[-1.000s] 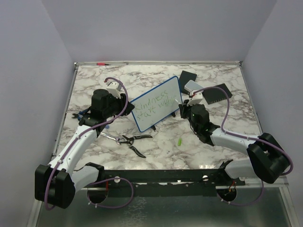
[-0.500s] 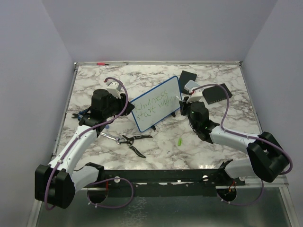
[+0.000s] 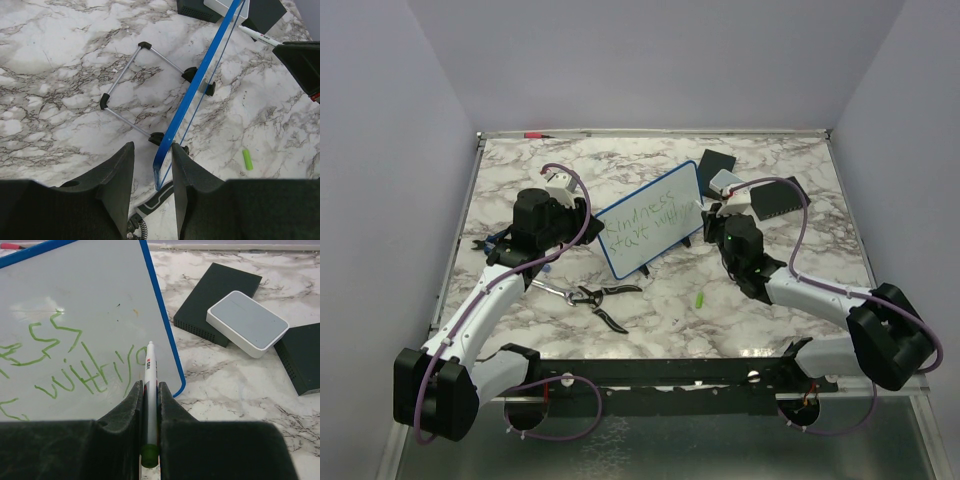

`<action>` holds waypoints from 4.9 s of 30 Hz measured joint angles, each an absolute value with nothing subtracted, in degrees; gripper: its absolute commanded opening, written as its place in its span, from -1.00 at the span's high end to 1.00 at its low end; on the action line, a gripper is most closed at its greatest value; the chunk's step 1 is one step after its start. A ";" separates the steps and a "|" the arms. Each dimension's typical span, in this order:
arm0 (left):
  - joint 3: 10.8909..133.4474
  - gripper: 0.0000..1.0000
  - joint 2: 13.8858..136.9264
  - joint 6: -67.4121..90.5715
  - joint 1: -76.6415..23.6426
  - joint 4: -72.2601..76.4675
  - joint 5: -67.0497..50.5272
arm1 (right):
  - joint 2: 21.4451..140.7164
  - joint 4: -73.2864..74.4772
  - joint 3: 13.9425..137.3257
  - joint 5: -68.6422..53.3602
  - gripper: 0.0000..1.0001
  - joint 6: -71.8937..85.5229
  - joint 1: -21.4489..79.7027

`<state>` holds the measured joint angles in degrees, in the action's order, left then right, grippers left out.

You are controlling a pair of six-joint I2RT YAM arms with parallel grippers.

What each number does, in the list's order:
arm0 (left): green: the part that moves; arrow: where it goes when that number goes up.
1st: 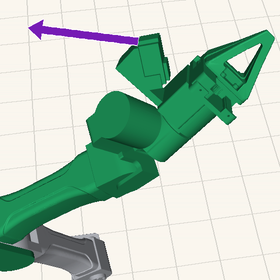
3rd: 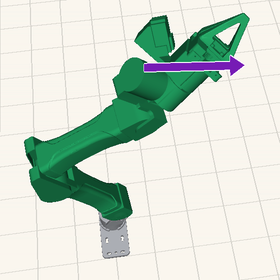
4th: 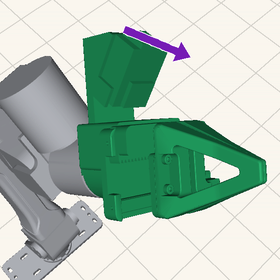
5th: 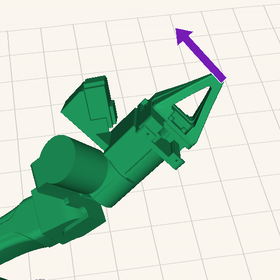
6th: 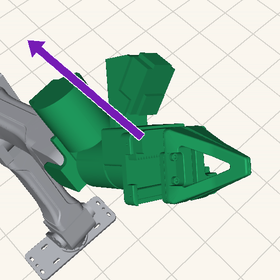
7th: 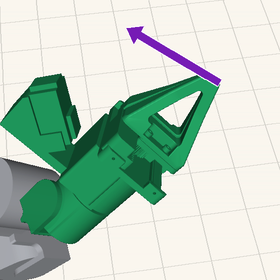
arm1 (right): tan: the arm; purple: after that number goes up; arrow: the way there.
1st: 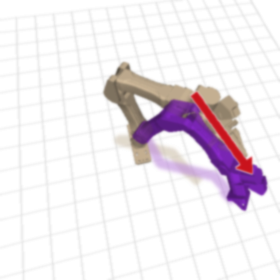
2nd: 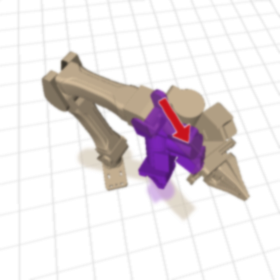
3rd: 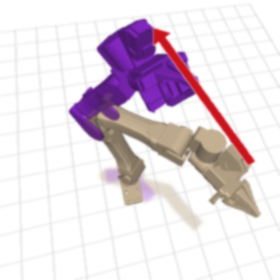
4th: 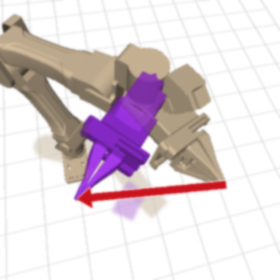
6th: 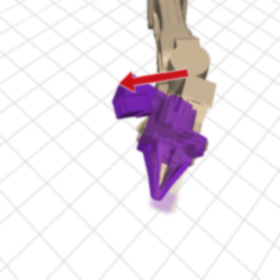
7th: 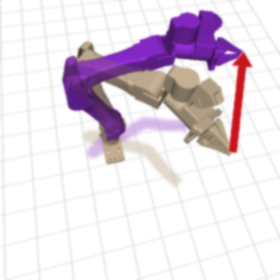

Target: Write a sentence on the whiteboard

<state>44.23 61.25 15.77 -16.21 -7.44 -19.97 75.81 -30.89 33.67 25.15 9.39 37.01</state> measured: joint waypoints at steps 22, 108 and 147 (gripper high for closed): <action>44.23 0.27 61.12 15.77 -16.21 -7.44 -19.97 | 76.64 -30.76 33.80 25.65 0.99 8.93 37.01; 44.23 0.27 61.06 15.73 -16.21 -7.44 -19.99 | 80.84 -29.89 35.07 26.81 0.99 10.46 37.01; 44.23 0.26 60.53 15.59 -16.21 -7.46 -19.97 | 77.97 -27.75 31.68 27.53 0.99 14.35 37.01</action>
<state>44.23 60.53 15.59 -16.21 -7.46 -19.97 77.97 -27.75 31.68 27.53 14.35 37.01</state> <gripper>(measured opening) 0.367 0.105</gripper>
